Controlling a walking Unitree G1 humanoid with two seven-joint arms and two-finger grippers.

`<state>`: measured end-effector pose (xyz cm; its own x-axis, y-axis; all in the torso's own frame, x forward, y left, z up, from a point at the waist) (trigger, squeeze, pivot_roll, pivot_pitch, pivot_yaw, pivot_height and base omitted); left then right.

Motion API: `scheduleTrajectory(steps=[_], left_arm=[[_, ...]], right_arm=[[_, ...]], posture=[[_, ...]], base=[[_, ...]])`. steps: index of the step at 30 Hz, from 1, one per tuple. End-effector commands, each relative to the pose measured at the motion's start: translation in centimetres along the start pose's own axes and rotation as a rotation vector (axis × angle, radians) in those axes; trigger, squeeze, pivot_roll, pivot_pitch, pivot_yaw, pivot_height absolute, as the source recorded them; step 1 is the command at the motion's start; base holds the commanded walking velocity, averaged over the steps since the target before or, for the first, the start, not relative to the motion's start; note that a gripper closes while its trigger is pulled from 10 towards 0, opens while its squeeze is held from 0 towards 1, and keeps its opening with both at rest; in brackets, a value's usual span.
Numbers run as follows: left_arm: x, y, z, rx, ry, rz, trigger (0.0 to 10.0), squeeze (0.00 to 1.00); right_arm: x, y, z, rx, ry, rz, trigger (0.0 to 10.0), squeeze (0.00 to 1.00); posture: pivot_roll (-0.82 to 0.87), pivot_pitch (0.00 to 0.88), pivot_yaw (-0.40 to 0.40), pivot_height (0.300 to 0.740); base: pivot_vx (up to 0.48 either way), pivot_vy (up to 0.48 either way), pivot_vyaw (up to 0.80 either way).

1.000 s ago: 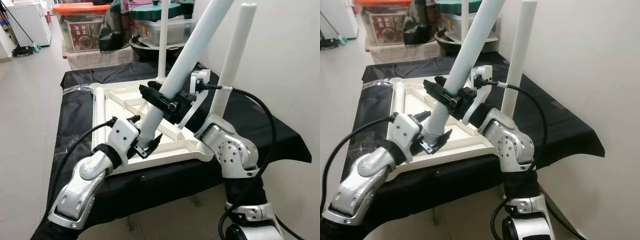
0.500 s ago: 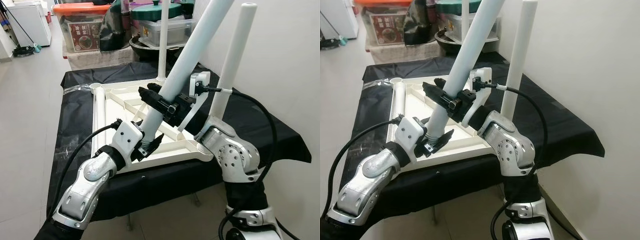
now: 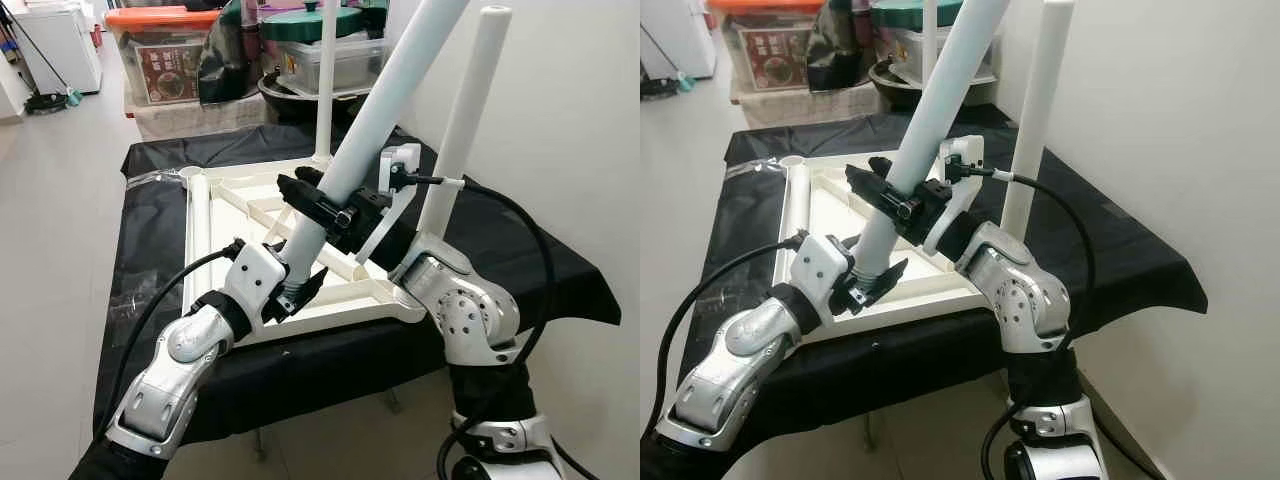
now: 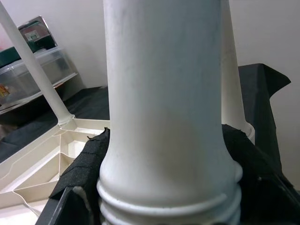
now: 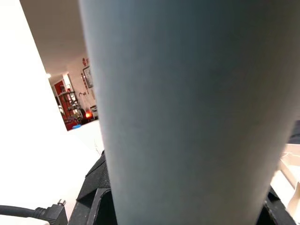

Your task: Building children table

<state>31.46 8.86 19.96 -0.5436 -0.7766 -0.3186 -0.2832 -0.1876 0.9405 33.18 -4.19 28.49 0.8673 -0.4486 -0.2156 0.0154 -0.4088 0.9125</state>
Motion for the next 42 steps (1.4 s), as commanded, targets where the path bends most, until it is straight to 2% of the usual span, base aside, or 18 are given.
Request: scheduleTrajectory(steps=[1,8,9,10,14,15,25,26,28,29,42], left_arm=[[0.6,-0.45,-0.17,-0.019,-0.017,-0.032,10.0,0.0],[0.64,-0.53,-0.11,-0.019,-0.012,-0.028,10.0,0.0],[0.66,-0.48,-0.1,-0.014,-0.015,-0.025,0.0,0.0],[0.76,-0.43,-0.06,-0.01,-0.023,-0.027,0.0,0.0],[0.96,-0.49,-0.08,-0.015,-0.037,-0.033,0.0,0.0],[0.96,-0.55,-0.1,-0.02,-0.037,-0.034,10.0,0.0],[0.99,-0.75,-0.24,-0.031,-0.038,-0.036,10.0,0.0],[1.0,-0.74,-0.25,-0.03,-0.038,-0.037,10.0,0.0],[1.01,-0.74,-0.25,-0.03,-0.041,-0.04,10.0,0.0],[1.0,-0.71,-0.24,-0.028,-0.041,-0.036,10.0,0.0],[1.25,-0.86,-0.24,-0.03,-0.051,-0.05,10.0,0.0]], right_arm=[[-0.65,-0.45,-0.49,-0.013,0.031,-0.022,10.0,0.0],[-0.6,-0.41,-0.5,-0.012,0.028,-0.024,10.0,0.0],[-0.59,-0.38,-0.51,-0.011,0.027,-0.024,10.0,0.0],[-0.6,-0.36,-0.52,-0.011,0.028,-0.024,10.0,0.0],[-0.62,-0.32,-0.54,-0.012,0.029,-0.026,10.0,0.0],[-0.65,-0.31,-0.56,-0.011,0.03,-0.027,10.0,0.0],[-0.71,-0.25,-0.59,-0.005,0.035,-0.035,10.0,0.0],[-0.82,-0.3,-0.57,-0.007,0.046,-0.035,10.0,1.0],[-0.91,-0.37,-0.57,-0.011,0.053,-0.033,10.0,1.0],[-1.0,-0.43,-0.58,-0.015,0.058,-0.028,10.0,0.0],[-0.33,0.0,-0.87,0.008,0.015,-0.027,10.0,0.0]], posture=[[0.1,0.017,-0.036,0.74],[0.09,0.018,-0.036,0.74],[0.1,0.019,-0.036,0.74],[0.1,0.021,-0.036,0.74],[0.1,0.022,-0.035,0.74],[0.09,0.023,-0.034,0.74],[0.1,0.022,-0.036,0.74],[0.1,0.025,-0.035,0.74],[0.1,0.023,-0.035,0.74],[0.1,0.024,-0.037,0.74],[0.1,0.025,-0.036,0.74]], base=[[0.0,0.0,0.0],[0.0,0.0,0.0],[0.0,0.0,0.0],[0.0,0.0,0.0],[0.0,0.0,0.0],[0.0,0.0,0.0],[0.0,0.0,0.0],[0.0,0.0,0.0],[0.0,0.0,0.0],[0.0,0.0,0.0],[0.0,0.0,0.0]])
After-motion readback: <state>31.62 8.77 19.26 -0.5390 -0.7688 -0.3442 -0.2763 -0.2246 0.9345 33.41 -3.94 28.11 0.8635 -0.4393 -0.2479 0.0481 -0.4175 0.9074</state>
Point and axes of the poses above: a point about 5 cm out from each wrist's last joint towards the gripper, its own z axis pointing back from the gripper into the wrist, its own y axis along the axis of the wrist's last joint, x = y × z, the point moved 3 cm from there along -z, pointing out of the wrist towards the gripper
